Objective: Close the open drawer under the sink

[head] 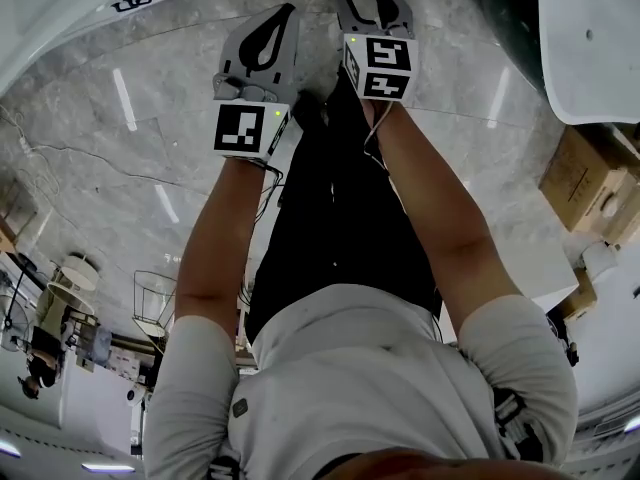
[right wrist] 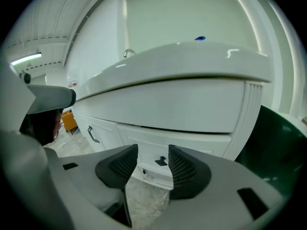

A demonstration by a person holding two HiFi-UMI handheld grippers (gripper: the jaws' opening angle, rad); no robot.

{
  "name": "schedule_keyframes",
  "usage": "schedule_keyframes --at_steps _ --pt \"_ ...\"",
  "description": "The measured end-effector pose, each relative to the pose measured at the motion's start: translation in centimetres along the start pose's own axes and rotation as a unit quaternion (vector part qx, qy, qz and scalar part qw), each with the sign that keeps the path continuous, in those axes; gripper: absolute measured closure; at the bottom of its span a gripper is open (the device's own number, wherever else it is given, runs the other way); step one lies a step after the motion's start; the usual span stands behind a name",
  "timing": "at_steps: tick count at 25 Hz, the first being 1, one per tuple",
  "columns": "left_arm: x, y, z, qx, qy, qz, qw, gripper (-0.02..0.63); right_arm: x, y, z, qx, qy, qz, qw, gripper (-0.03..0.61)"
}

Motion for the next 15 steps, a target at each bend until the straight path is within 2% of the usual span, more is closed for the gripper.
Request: schedule_keyframes --at_steps 3,9,15 --pt "-2.3 -1.4 2.1 -0.009 -0.01 -0.002 0.9999 0.604 -3.7 0.4 1.3 -0.016 -0.006 0.007 1.0 0.37" --pt "-8.6 -3.8 6.8 0.001 -0.013 -0.011 0.9999 0.604 -13.1 1.7 6.0 -0.044 -0.042 0.022 0.998 0.467" --pt "-15.2 -7.2 11.2 0.022 -0.027 -0.031 0.9989 0.604 -21.9 4.7 10.6 -0.091 -0.083 0.078 0.989 0.535"
Point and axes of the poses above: the fingertips, and each gripper's own axes: x forward along the fingers, y to its left, z out of its top, the point moved 4 cm from there along -x, backward along the fingers, and after that the axes turned 6 degrees about y, right-handed, at the moved point
